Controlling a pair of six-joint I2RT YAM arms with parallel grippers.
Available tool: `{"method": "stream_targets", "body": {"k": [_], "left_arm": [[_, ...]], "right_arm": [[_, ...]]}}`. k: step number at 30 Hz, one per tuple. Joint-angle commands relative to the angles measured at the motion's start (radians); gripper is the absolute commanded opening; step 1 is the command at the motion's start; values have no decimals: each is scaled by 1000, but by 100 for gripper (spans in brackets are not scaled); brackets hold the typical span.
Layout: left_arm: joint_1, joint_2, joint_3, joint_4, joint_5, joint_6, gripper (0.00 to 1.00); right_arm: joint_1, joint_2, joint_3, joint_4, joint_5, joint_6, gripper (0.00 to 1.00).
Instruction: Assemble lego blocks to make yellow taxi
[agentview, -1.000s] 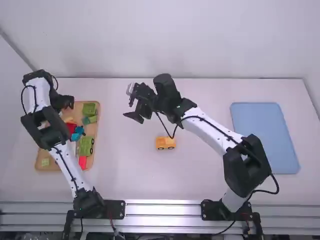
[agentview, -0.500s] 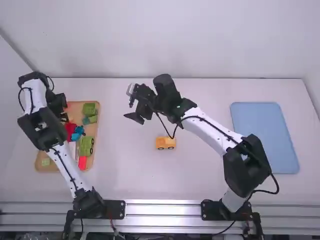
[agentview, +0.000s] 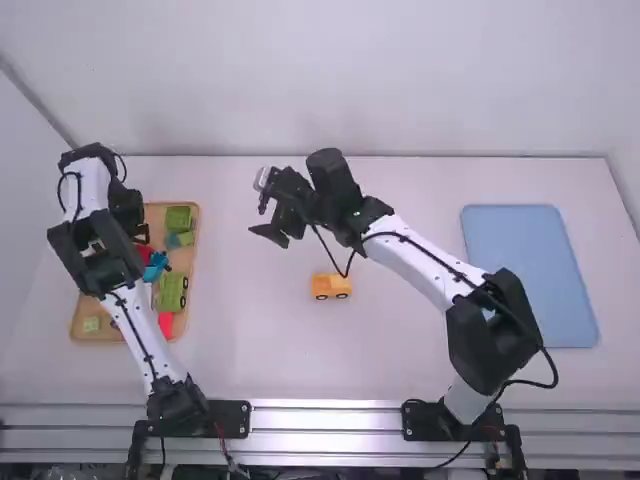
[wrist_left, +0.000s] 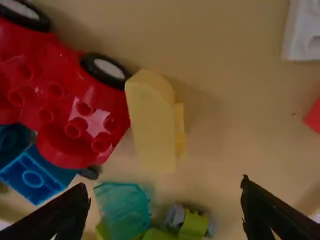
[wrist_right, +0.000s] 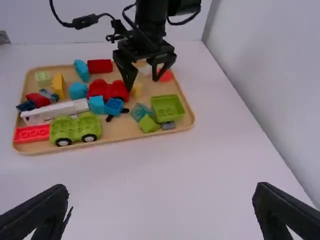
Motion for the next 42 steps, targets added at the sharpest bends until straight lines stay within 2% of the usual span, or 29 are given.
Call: {"method": "stream_targets", "body": {"k": [1,3,11,17,23,27,28,30,34,36,42], "left_arm": [[11,-2,-24,11,-49,7,72],[8,-2,-47,31,-51,10,70],[11,-2,-114,109,-44,7,70],[17,-2,-141,136,-45,7,63],[23,-2,-169,159,-41,7,61],[24,-2,-170,163,-40,8,54],[26,-2,-166,161,-39,7,48],[24,-2,-166,154,-39,7,28],[27,-2,-169,146,-40,8,34],[27,-2,-169,138,-41,9,34],[52,-2,-115,63,-29,150,23]], "right_arm": [[4,-2,32,1,11,4,98],[4,-2,32,-6,10,2,98],[4,-2,32,-10,10,2,98],[4,-2,32,-10,10,2,98],[4,-2,32,-10,10,2,98],[4,-2,32,-11,10,2,98],[4,-2,32,-13,10,2,98],[4,-2,32,-14,11,2,98],[4,-2,32,-14,10,2,98],[4,-2,32,-14,10,3,98],[4,-2,32,-36,10,2,98]]}}
